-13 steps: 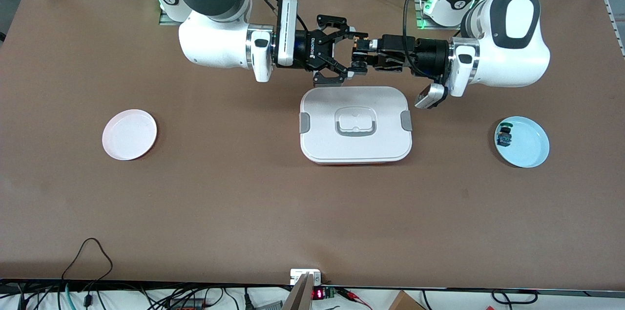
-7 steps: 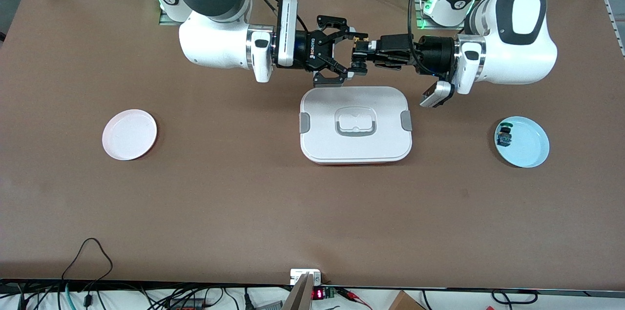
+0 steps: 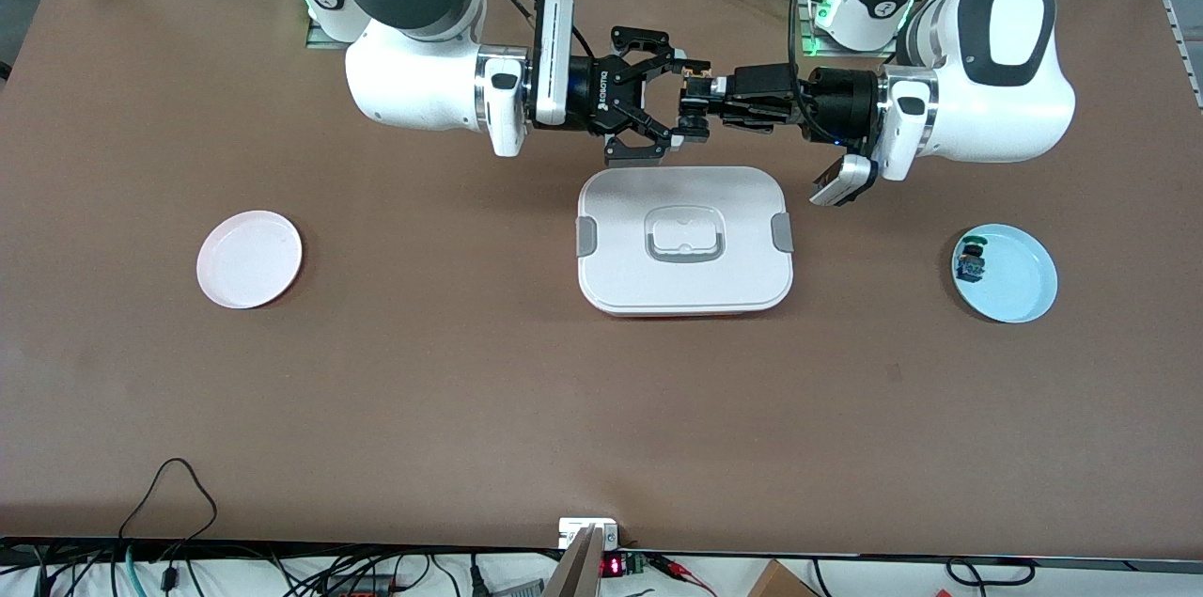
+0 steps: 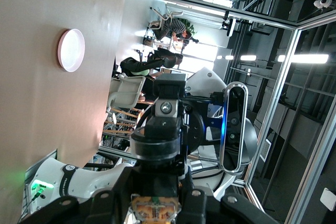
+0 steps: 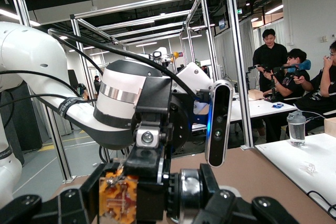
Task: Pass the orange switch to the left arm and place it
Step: 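Grasp the switch with the left gripper and open the right gripper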
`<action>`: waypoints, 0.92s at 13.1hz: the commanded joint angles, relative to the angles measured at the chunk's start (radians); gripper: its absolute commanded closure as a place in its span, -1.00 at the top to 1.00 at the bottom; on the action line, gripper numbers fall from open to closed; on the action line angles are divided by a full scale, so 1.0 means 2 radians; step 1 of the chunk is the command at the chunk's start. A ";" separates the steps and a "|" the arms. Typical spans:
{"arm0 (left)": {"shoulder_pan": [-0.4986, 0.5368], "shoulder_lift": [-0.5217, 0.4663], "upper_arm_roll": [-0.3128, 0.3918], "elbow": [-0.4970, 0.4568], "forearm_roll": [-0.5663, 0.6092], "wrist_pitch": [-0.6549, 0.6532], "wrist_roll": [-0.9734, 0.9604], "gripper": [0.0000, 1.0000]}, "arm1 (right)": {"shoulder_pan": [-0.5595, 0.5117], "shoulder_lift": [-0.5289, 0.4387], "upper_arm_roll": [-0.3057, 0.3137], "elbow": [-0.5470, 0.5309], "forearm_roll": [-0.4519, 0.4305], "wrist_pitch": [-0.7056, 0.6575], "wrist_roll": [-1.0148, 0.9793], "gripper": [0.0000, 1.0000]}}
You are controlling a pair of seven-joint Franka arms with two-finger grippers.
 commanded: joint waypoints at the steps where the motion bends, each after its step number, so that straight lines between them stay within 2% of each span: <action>1: 0.024 -0.014 0.003 -0.005 -0.003 -0.019 -0.010 -1.00 | 0.001 -0.001 0.000 0.004 0.012 0.006 -0.011 1.00; 4: 0.052 -0.014 0.004 -0.004 0.035 -0.042 -0.013 -1.00 | -0.002 -0.007 -0.001 -0.003 0.012 0.006 -0.009 1.00; 6: 0.087 -0.011 0.004 0.003 0.109 -0.081 -0.012 -1.00 | -0.011 -0.017 -0.003 -0.014 0.012 0.007 -0.008 1.00; 8: 0.136 -0.008 0.004 0.011 0.217 -0.119 -0.011 -1.00 | -0.024 -0.024 -0.003 -0.022 0.012 0.006 -0.007 1.00; 12: 0.220 0.035 0.003 0.076 0.499 -0.176 -0.003 -1.00 | -0.051 -0.043 -0.004 -0.039 0.007 0.005 -0.009 1.00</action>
